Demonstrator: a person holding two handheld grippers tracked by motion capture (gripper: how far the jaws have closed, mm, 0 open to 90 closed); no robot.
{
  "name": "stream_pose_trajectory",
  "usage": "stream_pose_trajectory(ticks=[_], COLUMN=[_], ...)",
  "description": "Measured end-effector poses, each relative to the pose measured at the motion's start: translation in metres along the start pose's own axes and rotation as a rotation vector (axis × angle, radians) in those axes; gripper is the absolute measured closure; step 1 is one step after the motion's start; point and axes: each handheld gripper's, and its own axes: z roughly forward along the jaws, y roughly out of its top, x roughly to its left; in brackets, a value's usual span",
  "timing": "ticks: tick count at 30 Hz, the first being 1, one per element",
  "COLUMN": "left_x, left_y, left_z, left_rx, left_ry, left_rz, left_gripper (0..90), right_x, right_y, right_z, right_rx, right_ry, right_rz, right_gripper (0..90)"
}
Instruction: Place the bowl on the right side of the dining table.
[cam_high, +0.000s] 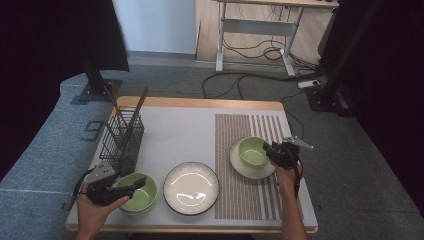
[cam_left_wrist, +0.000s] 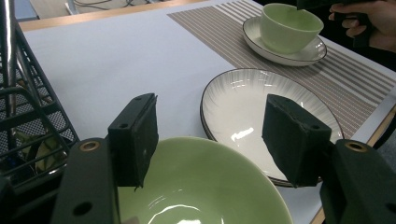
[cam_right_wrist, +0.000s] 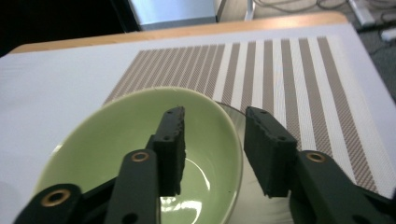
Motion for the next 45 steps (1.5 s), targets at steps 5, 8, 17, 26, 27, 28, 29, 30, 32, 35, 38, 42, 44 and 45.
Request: stream_pose_trajectory(ticks=[5, 8, 17, 26, 27, 28, 29, 30, 32, 35, 38, 42, 44, 45], left_x=[0.002, 0.004, 0.006, 0.006, 0.006, 0.006, 0.007, 0.007, 0.008, 0.01, 0.014, 0.022, 0.026, 0.028], left_y=[-0.001, 0.0, 0.002, 0.009, 0.01, 0.011, 0.012, 0.012, 0.014, 0.017, 0.02, 0.026, 0.03, 0.031], left_z=[0.0, 0.0, 0.001, -0.005, -0.006, -0.006, -0.006, -0.006, -0.006, -0.006, -0.007, -0.01, -0.01, -0.01], left_rx=[-0.008, -0.013, -0.021, -0.04, -0.041, -0.041, -0.041, -0.043, -0.039, -0.031, -0.032, -0.034, -0.034, -0.031], left_ry=[0.0, -0.005, -0.007, 0.007, 0.009, 0.011, 0.012, 0.016, 0.02, 0.04, 0.039, 0.046, 0.05, 0.051], left_rz=[-0.009, -0.017, -0.021, -0.012, -0.011, -0.009, -0.007, -0.007, -0.003, 0.013, 0.008, -0.007, -0.002, 0.003], left_gripper=[35.7, 35.5, 35.1, 35.4, 35.4, 35.4, 35.4, 35.4, 35.4, 35.3, 34.8, 34.7, 34.5, 34.0], right_x=[0.009, 0.014, 0.034, 0.051, 0.052, 0.054, 0.055, 0.056, 0.058, 0.064, 0.07, 0.077, 0.08, 0.081], right_y=[0.005, 0.006, -0.001, -0.013, -0.015, -0.016, -0.018, -0.019, -0.02, -0.023, -0.025, -0.027, -0.028, -0.028], right_z=[-0.01, -0.015, -0.03, -0.04, -0.041, -0.041, -0.041, -0.041, -0.041, -0.041, -0.039, -0.039, -0.038, -0.038], right_rx=[-0.035, -0.041, -0.063, -0.066, -0.064, -0.059, -0.054, -0.056, -0.053, -0.049, -0.044, -0.042, -0.038, -0.034], right_ry=[0.034, 0.082, 0.176, 0.247, 0.249, 0.256, 0.262, 0.265, 0.277, 0.292, 0.306, 0.327, 0.336, 0.338], right_rz=[-0.033, -0.044, -0.117, -0.164, -0.172, -0.178, -0.186, -0.188, -0.189, -0.206, -0.211, -0.227, -0.238, -0.238], right_gripper=[50.0, 47.7, 40.9, 39.1, 39.1, 39.1, 39.0, 39.0, 39.0, 39.0, 39.0, 39.0, 39.0, 39.0])
